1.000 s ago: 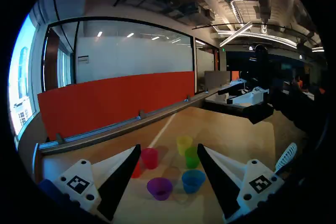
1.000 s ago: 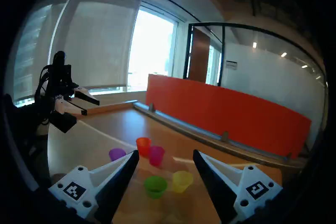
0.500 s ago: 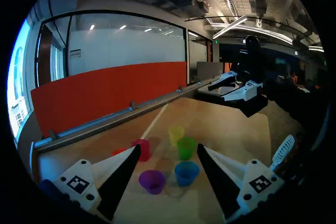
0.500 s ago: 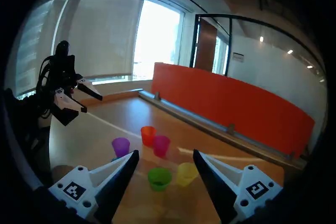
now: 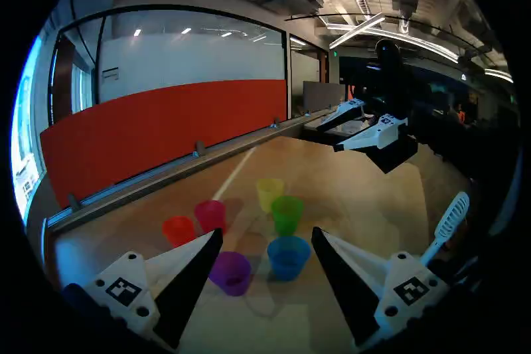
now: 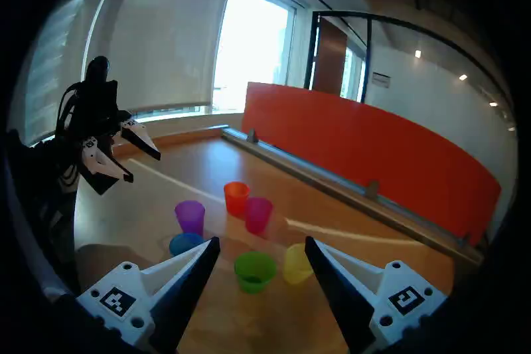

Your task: Pour water

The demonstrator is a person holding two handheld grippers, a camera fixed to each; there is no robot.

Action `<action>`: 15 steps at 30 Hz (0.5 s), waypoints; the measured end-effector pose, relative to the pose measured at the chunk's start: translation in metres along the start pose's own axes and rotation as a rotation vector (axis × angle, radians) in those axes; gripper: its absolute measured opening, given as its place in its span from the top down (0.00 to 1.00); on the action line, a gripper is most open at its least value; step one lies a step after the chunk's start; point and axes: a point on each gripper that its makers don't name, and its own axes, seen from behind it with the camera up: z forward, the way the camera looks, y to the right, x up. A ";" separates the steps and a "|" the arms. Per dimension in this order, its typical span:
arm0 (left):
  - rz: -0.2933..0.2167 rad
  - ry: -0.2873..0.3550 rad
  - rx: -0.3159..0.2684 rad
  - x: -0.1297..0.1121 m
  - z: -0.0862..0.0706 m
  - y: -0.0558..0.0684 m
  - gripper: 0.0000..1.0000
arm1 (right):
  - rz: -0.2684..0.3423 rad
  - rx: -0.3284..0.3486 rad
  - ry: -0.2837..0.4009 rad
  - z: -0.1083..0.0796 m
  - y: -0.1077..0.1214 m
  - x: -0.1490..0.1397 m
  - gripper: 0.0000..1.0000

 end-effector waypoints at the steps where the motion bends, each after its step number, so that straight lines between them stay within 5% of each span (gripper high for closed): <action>1: 0.002 -0.005 -0.005 -0.003 0.002 0.002 0.00 | 0.000 0.000 -0.005 0.002 0.000 -0.003 0.00; 15: 0.044 -0.078 -0.048 -0.047 0.030 0.019 0.00 | -0.005 0.011 -0.063 0.028 -0.002 -0.042 0.00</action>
